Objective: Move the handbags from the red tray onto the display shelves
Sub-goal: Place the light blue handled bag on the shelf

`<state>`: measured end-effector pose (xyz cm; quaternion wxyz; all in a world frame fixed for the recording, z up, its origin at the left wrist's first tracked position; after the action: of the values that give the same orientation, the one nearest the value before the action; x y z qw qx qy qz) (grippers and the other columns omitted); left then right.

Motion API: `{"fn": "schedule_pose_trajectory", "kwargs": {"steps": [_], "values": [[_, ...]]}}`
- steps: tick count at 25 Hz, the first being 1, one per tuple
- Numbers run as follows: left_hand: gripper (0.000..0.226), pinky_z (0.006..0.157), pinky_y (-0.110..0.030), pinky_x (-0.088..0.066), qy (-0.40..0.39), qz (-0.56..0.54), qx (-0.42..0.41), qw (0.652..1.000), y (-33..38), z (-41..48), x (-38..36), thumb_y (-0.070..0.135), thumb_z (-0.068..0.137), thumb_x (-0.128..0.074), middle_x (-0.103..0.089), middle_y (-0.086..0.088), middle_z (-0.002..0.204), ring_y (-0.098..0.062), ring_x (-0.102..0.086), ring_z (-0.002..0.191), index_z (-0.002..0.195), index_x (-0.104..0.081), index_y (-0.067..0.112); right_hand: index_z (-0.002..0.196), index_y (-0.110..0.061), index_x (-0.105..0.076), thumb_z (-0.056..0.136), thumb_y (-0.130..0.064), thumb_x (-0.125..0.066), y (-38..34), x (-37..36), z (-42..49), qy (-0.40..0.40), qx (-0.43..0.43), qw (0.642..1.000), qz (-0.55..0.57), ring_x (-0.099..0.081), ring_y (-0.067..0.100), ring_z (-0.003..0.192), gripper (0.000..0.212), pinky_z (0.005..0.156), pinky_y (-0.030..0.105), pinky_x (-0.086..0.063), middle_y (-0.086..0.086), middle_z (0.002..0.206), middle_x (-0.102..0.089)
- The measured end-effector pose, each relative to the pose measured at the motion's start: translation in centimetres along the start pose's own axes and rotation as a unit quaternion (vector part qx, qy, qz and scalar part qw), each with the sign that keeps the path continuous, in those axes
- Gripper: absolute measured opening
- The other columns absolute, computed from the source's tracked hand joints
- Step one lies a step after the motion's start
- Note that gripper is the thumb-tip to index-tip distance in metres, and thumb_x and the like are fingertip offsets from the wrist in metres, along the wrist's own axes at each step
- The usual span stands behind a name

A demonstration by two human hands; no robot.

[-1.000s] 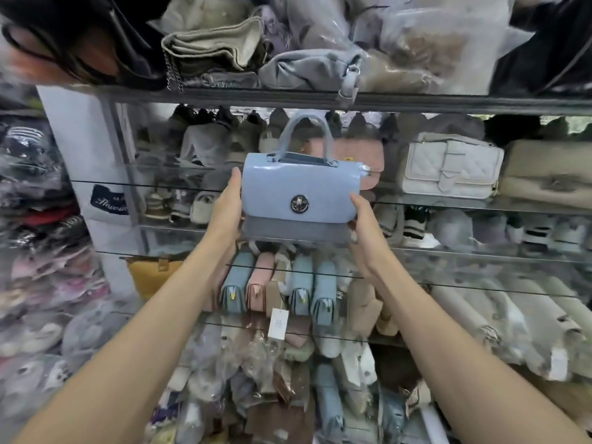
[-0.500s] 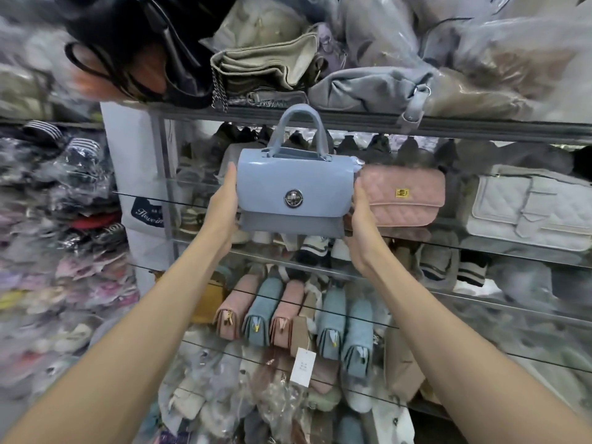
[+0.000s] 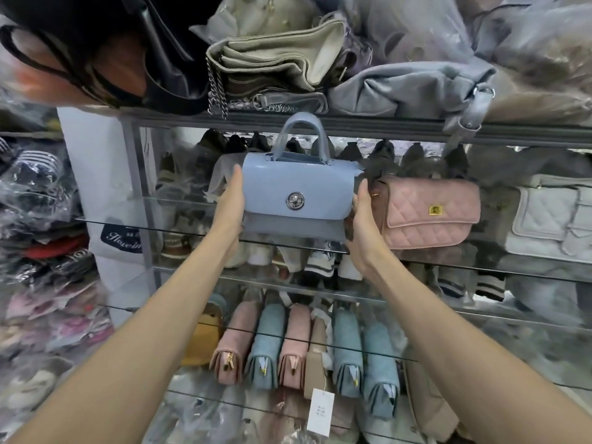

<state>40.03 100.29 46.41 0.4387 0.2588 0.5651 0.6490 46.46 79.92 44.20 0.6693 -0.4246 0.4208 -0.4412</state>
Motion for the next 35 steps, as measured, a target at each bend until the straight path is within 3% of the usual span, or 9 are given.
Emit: {"fn": "schedule_pose_trajectory", "kwargs": {"steps": [2, 5, 7, 9, 12, 18, 25, 29, 35], "values": [[0.038, 0.091, -0.038, -0.052, -0.017, 0.001, 0.006, 1.0, -0.4, 1.8, 0.2, 0.067, 0.1, -0.034, -0.069, 0.013, 0.111, -0.004, -0.062, 0.099, 0.104, -0.063, 0.043, 0.142, -0.041, -0.054, 0.079, -0.092, -0.033, 0.7, -0.8, 1.2, 0.017, -0.005, 1.0, -0.006, -0.056, 0.008, 0.129, 0.083, 0.119, 0.046, -0.037, -0.016, 0.139, -0.062], [0.043, 0.071, -0.03, -0.049, -0.027, -0.002, 0.032, 0.999, -1.4, 4.0, 0.6, 0.069, 0.099, -0.033, -0.068, 0.013, 0.107, -0.002, -0.062, 0.09, 0.107, -0.063, 0.04, 0.139, -0.046, -0.056, 0.057, -0.105, -0.04, 1.5, -1.3, 2.7, 0.053, -0.002, 0.998, -0.024, -0.054, 0.008, 0.13, 0.102, 0.118, 0.046, -0.036, -0.018, 0.14, -0.06], [0.043, 0.068, -0.028, -0.046, -0.035, 0.001, 0.033, 0.999, -2.0, 5.0, 0.6, 0.068, 0.1, -0.032, -0.065, 0.016, 0.104, 0.0, -0.06, 0.089, 0.112, -0.061, 0.038, 0.128, -0.045, -0.06, 0.081, -0.091, -0.035, 1.6, -1.7, 3.1, 0.056, -0.005, 0.998, -0.025, -0.057, 0.006, 0.125, 0.07, 0.118, 0.042, -0.037, -0.02, 0.131, -0.064], [0.053, 0.086, -0.032, -0.049, -0.038, 0.019, 0.016, 0.999, -2.7, 6.0, 0.7, 0.071, 0.098, -0.034, -0.064, 0.016, 0.117, -0.003, -0.061, 0.101, 0.129, -0.058, 0.034, 0.127, -0.044, -0.058, 0.095, -0.077, -0.032, 2.1, -1.7, 3.9, 0.065, -0.009, 0.998, -0.02, -0.056, 0.006, 0.124, 0.052, 0.119, 0.04, -0.036, -0.019, 0.131, -0.062], [0.074, 0.109, -0.044, -0.045, -0.037, 0.014, -0.006, 0.999, -3.8, 6.8, 1.0, 0.082, 0.085, -0.039, -0.061, 0.014, 0.137, -0.01, -0.058, 0.122, 0.141, -0.055, 0.037, 0.143, -0.037, -0.052, 0.092, -0.077, -0.035, 2.7, -1.7, 4.5, 0.085, -0.007, 0.996, -0.022, -0.056, 0.008, 0.127, 0.067, 0.119, 0.041, -0.036, -0.015, 0.14, -0.06], [0.07, 0.097, -0.036, -0.052, -0.066, -0.009, 0.008, 0.998, -3.9, 6.5, 1.7, 0.078, 0.09, -0.036, -0.065, 0.009, 0.13, -0.009, -0.063, 0.114, 0.141, -0.055, 0.034, 0.151, -0.037, -0.043, 0.062, -0.092, -0.035, 2.5, -1.7, 4.1, 0.09, -0.005, 0.994, -0.057, -0.05, 0.011, 0.136, 0.105, 0.12, 0.042, -0.034, -0.012, 0.149, -0.052], [0.03, 0.092, -0.039, -0.044, 0.103, 0.05, -0.061, 0.992, -2.8, 2.7, -0.2, 0.052, 0.097, -0.049, -0.059, -0.002, 0.112, -0.021, -0.055, 0.106, 0.095, -0.045, 0.023, 0.143, -0.026, -0.039, 0.104, -0.059, -0.038, 1.4, 1.4, -1.1, 0.135, -0.044, 0.989, -0.039, -0.057, 0.019, 0.115, 0.051, 0.102, 0.043, -0.052, 0.003, 0.13, -0.055], [0.024, 0.068, -0.029, -0.041, -0.073, 0.006, -0.052, 0.996, -2.1, -1.6, -8.1, 0.04, 0.102, -0.048, -0.051, 0.006, 0.08, -0.013, -0.049, 0.073, 0.086, -0.051, 0.023, 0.128, -0.021, -0.051, 0.108, -0.039, -0.042, -1.5, 5.9, -5.5, 0.178, -0.032, 0.983, -0.032, -0.065, 0.011, 0.09, 0.028, 0.074, 0.028, -0.056, 0.0, 0.11, -0.068], [0.033, 0.052, -0.023, -0.037, -0.233, 0.01, -0.05, 0.971, -2.7, -12.4, -22.9, 0.029, 0.102, -0.05, -0.046, 0.003, 0.062, -0.01, -0.041, 0.053, 0.07, -0.049, 0.021, 0.091, -0.016, -0.058, 0.106, -0.027, -0.045, -7.4, 20.4, -15.4, 0.295, -0.013, 0.955, 0.004, -0.048, 0.008, 0.053, 0.023, 0.048, 0.019, -0.03, -0.006, 0.061, -0.055]]}}
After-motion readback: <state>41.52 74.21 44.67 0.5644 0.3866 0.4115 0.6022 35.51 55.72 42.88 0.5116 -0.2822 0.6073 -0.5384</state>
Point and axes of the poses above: each hand's wrist, its own z-axis towards the middle knuckle, its own x-axis out of the back of the hand, y = z × x, the point moved 3 cm from there along z, towards the middle knuckle
